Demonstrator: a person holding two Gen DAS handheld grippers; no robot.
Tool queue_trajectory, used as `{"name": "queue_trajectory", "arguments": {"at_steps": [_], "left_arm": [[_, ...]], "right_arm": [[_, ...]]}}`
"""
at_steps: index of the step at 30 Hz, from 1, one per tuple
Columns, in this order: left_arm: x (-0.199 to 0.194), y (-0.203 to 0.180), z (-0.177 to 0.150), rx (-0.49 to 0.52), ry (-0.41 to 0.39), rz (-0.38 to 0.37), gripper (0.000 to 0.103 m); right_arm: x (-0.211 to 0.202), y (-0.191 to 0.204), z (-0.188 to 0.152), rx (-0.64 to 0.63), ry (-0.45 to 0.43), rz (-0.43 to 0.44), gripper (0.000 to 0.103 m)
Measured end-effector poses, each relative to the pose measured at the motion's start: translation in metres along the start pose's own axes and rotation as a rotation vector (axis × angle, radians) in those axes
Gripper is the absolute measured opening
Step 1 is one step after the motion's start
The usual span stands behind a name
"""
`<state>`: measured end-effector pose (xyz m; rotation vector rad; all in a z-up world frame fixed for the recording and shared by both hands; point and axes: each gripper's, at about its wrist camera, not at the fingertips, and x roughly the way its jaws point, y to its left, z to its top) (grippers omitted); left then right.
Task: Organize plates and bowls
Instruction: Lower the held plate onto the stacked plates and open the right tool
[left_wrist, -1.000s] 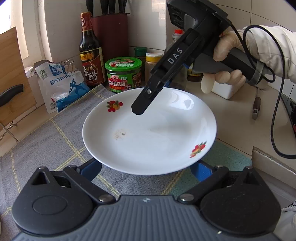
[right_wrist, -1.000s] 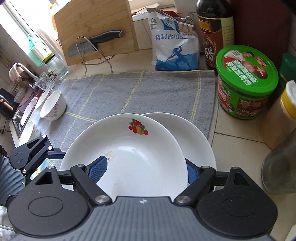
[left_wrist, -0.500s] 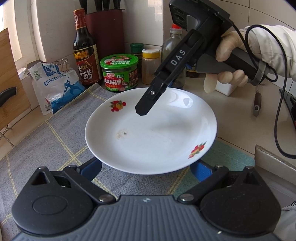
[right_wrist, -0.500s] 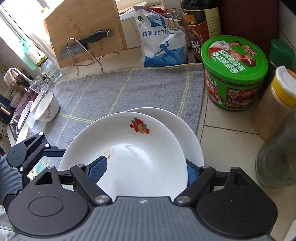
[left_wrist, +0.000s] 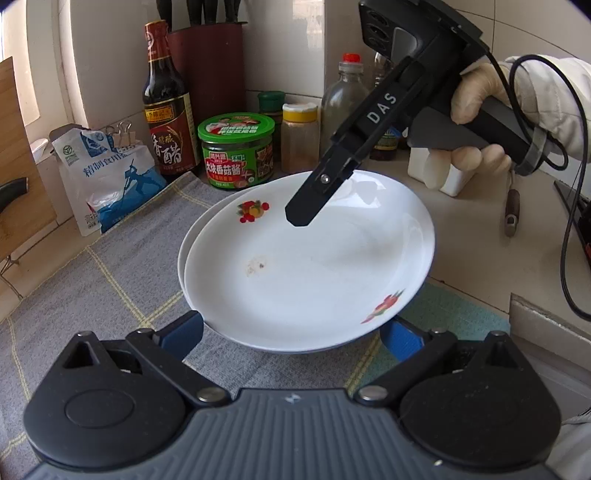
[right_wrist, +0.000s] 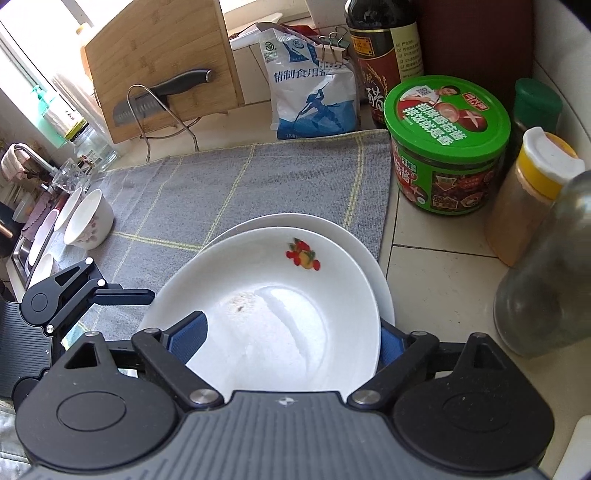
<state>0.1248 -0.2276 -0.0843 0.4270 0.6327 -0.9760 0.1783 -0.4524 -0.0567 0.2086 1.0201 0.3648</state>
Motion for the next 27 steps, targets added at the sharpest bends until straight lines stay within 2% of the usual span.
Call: {"name": "queue_trajectory", "arguments": {"at_steps": [14,24,27], "left_arm": [[-0.002,0.004,-0.003,-0.011,-0.005,-0.009,0.101],[-0.016,0.005,-0.007,-0.022,-0.029,-0.009,0.101],[-0.019,0.005,-0.009,-0.022,-0.034,-0.012,0.101]], "right_arm": [[-0.004,0.012,-0.006,-0.008,-0.009,-0.072,0.103],[-0.005,0.018,-0.011,-0.009,-0.011,-0.16,0.103],[-0.005,0.014,-0.015,0.013,-0.025,-0.159,0.103]]}}
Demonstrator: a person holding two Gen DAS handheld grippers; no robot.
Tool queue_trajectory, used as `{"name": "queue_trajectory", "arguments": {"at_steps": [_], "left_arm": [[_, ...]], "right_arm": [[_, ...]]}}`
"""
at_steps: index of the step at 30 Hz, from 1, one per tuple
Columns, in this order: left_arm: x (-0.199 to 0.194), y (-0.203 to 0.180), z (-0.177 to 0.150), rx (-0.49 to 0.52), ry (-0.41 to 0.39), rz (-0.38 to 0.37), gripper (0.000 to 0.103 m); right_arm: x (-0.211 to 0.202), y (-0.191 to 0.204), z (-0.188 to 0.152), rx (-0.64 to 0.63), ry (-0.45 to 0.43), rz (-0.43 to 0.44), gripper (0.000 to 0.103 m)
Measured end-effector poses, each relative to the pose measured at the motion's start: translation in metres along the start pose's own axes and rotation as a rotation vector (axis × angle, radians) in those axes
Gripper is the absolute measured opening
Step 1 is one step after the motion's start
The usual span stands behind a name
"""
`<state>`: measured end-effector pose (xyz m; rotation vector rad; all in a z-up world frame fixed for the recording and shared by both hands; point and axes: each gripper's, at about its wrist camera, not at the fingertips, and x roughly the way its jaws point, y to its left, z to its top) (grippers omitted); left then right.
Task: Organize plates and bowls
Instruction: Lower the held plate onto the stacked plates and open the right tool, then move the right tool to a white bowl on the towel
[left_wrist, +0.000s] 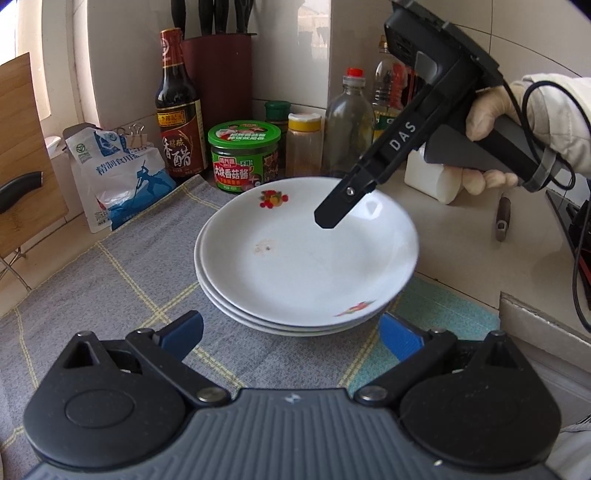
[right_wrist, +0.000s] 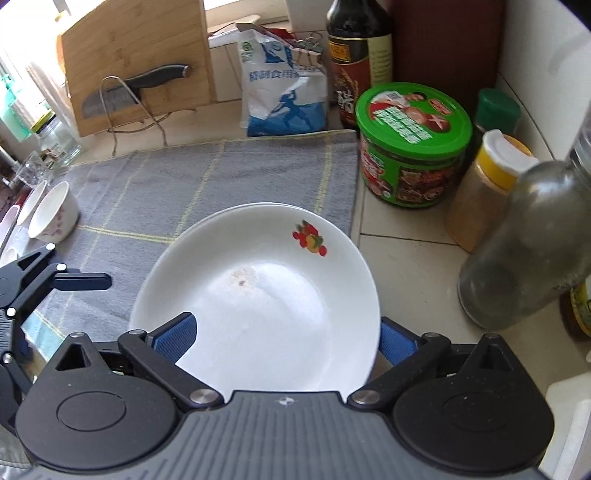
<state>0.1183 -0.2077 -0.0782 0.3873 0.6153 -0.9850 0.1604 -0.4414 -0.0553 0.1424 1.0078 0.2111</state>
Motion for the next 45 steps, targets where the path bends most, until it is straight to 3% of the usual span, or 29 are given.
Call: {"name": "queue_trajectory", "arguments": {"at_steps": [5,10,14,18,24,39,45], "left_arm": [[-0.009,-0.001,-0.006,-0.006,-0.009,0.0,0.101],[-0.022,0.003,-0.014,-0.04,-0.023,0.021,0.101],[-0.035,0.009,-0.021,-0.059,-0.03,0.054,0.101],[-0.054,0.017,-0.028,-0.088,-0.042,0.094,0.101],[-0.089,0.031,-0.047,-0.172,-0.067,0.184,0.101],[-0.185,0.053,-0.129,-0.339,-0.066,0.428,0.102],[-0.218,0.062,-0.158,-0.398,-0.066,0.524,0.102]], "right_arm": [[-0.009,0.017,-0.002,-0.052,-0.048,-0.065,0.103],[-0.021,0.057,-0.005,-0.147,-0.205,-0.249,0.103],[-0.022,0.089,-0.014,-0.183,-0.312,-0.327,0.103],[-0.017,0.113,-0.018,-0.169,-0.339,-0.248,0.103],[-0.007,0.164,-0.021,-0.252,-0.358,-0.17,0.103],[0.025,0.295,-0.012,-0.345,-0.339,0.158,0.103],[0.043,0.348,-0.011,-0.445,-0.326,0.158,0.103]]}}
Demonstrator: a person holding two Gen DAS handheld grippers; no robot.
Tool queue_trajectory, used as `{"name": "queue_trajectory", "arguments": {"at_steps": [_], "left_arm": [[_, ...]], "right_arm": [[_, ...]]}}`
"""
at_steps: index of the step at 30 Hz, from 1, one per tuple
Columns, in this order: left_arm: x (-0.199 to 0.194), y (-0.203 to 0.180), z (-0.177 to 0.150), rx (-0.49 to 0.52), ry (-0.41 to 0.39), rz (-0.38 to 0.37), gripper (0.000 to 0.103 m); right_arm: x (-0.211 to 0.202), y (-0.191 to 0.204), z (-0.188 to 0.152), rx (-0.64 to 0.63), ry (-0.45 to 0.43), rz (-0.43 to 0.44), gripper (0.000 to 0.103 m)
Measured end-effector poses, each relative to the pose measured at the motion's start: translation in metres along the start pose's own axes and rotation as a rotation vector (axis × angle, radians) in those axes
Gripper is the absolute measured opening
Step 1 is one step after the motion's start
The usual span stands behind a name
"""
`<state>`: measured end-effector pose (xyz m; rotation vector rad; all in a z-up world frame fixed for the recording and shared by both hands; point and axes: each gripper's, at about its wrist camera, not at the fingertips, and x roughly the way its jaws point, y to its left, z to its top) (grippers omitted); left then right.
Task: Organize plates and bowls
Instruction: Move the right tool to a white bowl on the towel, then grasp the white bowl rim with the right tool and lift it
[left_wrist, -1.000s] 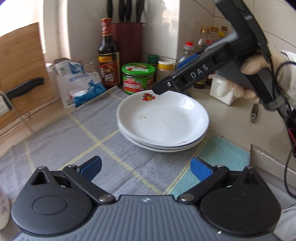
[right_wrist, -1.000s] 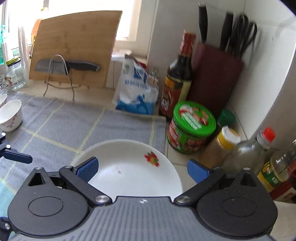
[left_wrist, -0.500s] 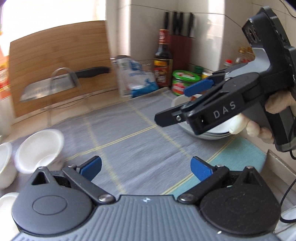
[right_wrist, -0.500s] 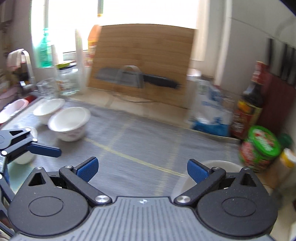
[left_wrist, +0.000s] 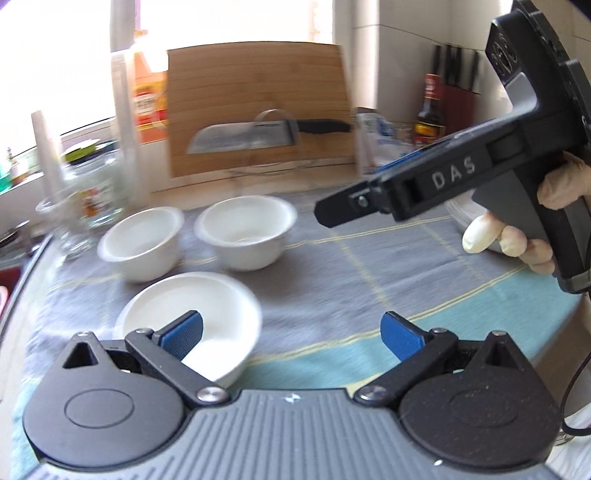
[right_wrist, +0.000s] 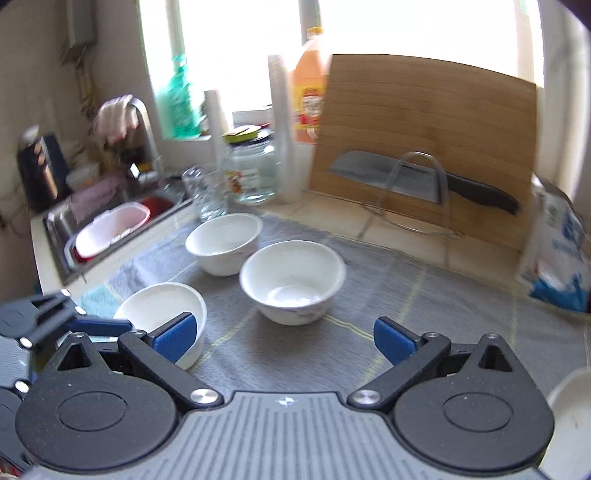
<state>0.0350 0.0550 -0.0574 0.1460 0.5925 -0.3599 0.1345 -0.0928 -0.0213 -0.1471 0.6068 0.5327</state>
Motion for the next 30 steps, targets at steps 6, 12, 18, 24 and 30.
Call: {"name": "queue_trajectory", "arguments": {"at_steps": [6,12,18,24,30], "left_arm": [[-0.005,0.03,-0.022,-0.027,0.022,0.086,0.102],[0.006,0.046,-0.035,-0.02,0.034,0.105,0.102],[0.015,0.05,-0.037,-0.005,0.023,0.089,0.101],[0.019,0.049,-0.036,0.002,0.014,0.073,0.093],[0.02,0.054,-0.035,-0.011,0.003,0.076,0.09]], "right_arm": [[0.026,0.04,0.005,-0.091,0.03,0.058,0.103],[0.056,0.061,0.009,-0.11,0.088,0.118,0.103],[0.08,0.069,0.008,-0.116,0.148,0.184,0.103],[0.099,0.069,0.011,-0.132,0.213,0.208,0.082],[0.106,0.062,0.017,-0.12,0.238,0.234,0.078]]}}
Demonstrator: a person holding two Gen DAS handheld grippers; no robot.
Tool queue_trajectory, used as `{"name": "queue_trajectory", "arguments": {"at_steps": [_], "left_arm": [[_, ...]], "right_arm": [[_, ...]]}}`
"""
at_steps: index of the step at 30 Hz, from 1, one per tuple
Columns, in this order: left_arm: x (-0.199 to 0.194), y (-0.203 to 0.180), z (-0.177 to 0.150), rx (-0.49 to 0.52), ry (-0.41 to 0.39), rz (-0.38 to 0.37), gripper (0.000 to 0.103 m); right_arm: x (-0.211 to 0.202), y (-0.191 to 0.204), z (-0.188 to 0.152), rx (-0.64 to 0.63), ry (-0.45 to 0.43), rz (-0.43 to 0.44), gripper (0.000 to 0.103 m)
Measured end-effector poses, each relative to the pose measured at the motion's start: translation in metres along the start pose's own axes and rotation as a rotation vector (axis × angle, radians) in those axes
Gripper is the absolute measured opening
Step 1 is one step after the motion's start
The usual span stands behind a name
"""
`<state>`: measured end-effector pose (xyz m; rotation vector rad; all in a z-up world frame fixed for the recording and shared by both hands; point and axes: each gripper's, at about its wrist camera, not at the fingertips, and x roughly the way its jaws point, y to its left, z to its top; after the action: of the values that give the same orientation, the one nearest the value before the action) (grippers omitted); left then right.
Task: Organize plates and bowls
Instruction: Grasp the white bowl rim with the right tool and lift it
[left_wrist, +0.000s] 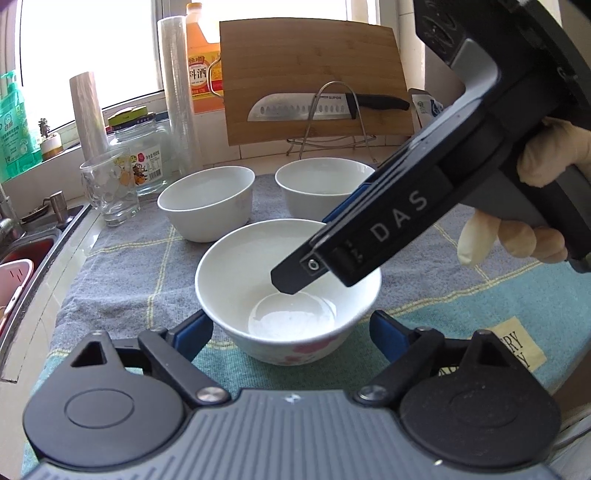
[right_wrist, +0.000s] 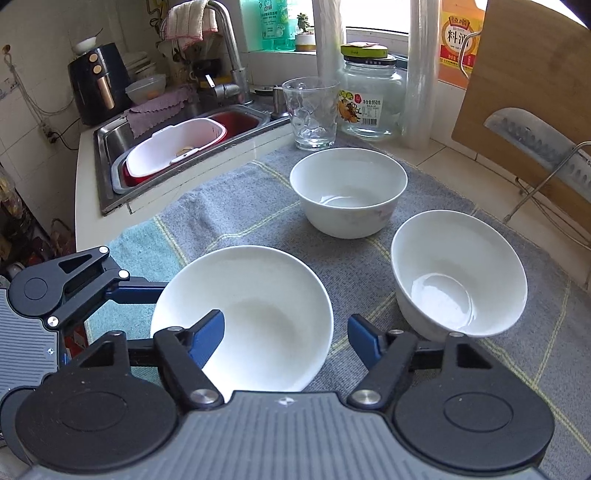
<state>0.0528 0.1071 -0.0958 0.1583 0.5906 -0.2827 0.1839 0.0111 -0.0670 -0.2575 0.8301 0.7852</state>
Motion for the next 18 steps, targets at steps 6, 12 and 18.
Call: {"name": "queue_trajectory", "arguments": {"at_steps": [6,12,18], "left_arm": [[0.002,0.001,0.0,0.005,0.001,0.004,0.089],[0.002,0.001,0.001,0.006,0.005,0.001,0.089],[0.003,0.001,0.003,0.006,0.017,-0.007,0.089]], "right_arm": [[0.005,-0.008,0.003,0.035,0.024,0.038,0.068],[0.007,-0.01,0.005,0.059,0.033,0.077,0.066],[0.004,-0.012,0.006,0.082,0.038,0.088,0.066]]}}
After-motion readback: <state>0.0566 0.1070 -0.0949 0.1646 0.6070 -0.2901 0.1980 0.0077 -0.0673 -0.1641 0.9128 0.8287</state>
